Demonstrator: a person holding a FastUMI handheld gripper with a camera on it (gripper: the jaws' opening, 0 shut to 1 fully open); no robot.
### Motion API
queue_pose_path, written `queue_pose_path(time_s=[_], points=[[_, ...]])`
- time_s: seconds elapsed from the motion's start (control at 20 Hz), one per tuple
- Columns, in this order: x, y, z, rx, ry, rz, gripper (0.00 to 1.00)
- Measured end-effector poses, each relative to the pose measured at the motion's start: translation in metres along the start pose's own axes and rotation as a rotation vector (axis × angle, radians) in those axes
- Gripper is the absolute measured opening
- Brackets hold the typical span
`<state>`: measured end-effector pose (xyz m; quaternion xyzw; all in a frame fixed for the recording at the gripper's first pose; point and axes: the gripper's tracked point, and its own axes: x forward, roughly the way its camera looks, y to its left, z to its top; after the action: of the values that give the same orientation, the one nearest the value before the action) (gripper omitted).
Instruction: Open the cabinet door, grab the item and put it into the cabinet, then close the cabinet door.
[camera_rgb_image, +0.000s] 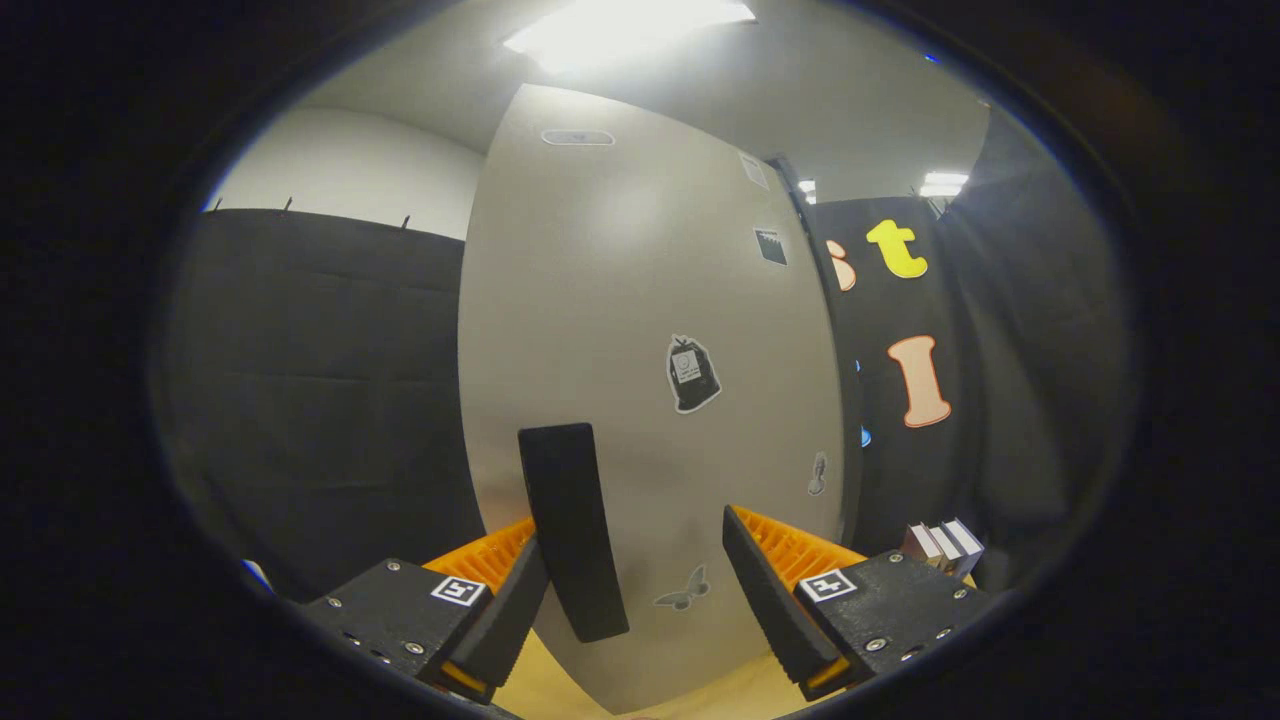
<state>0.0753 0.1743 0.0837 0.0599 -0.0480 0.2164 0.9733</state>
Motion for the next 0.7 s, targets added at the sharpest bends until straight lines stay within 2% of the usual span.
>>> queue_pose_path(time_s=[0.2, 0.7], points=[[0.018, 0.012, -0.004, 0.065, 0.014, -0.003, 0.97], [0.065, 0.036, -0.010, 0.054, -0.001, -0.027, 0.97]])
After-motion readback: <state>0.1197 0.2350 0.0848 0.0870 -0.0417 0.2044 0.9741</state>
